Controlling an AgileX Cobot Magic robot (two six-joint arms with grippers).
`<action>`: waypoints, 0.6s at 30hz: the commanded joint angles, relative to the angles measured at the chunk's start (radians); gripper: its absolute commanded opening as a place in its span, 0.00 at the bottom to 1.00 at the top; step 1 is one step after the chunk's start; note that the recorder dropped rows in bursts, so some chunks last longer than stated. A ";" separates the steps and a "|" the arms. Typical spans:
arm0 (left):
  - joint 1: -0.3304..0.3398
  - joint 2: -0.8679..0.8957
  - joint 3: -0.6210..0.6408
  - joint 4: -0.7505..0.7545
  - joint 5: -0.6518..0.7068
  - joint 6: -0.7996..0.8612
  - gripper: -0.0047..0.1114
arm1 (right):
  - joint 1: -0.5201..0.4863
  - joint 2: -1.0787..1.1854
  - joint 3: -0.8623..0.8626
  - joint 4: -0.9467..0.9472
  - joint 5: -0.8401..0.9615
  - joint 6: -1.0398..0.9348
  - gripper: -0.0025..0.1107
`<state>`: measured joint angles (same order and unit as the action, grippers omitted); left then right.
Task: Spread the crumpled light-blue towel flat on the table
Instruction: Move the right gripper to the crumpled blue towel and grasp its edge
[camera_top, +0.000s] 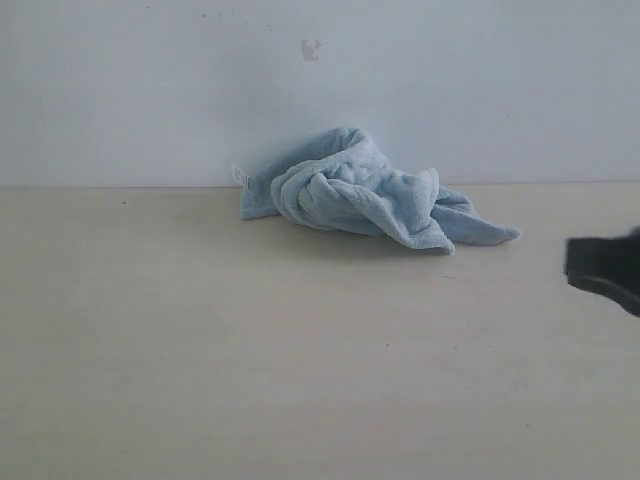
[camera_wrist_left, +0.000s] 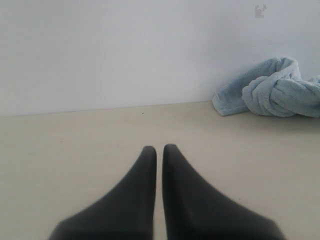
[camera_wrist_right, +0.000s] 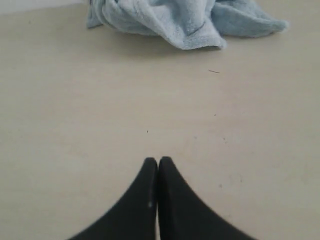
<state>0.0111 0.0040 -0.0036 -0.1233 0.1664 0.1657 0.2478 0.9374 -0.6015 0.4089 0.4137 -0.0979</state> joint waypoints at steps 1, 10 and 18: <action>0.004 -0.004 0.004 0.001 -0.008 -0.007 0.08 | -0.006 0.338 -0.286 0.054 0.132 -0.178 0.12; 0.004 -0.004 0.004 0.001 -0.008 -0.007 0.08 | -0.058 0.843 -0.643 0.081 0.082 -0.138 0.55; 0.004 -0.004 0.004 0.001 -0.008 -0.007 0.08 | -0.100 1.151 -0.868 0.105 0.082 -0.210 0.55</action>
<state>0.0111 0.0040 -0.0036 -0.1233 0.1664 0.1657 0.1538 2.0355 -1.4150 0.5089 0.5043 -0.2918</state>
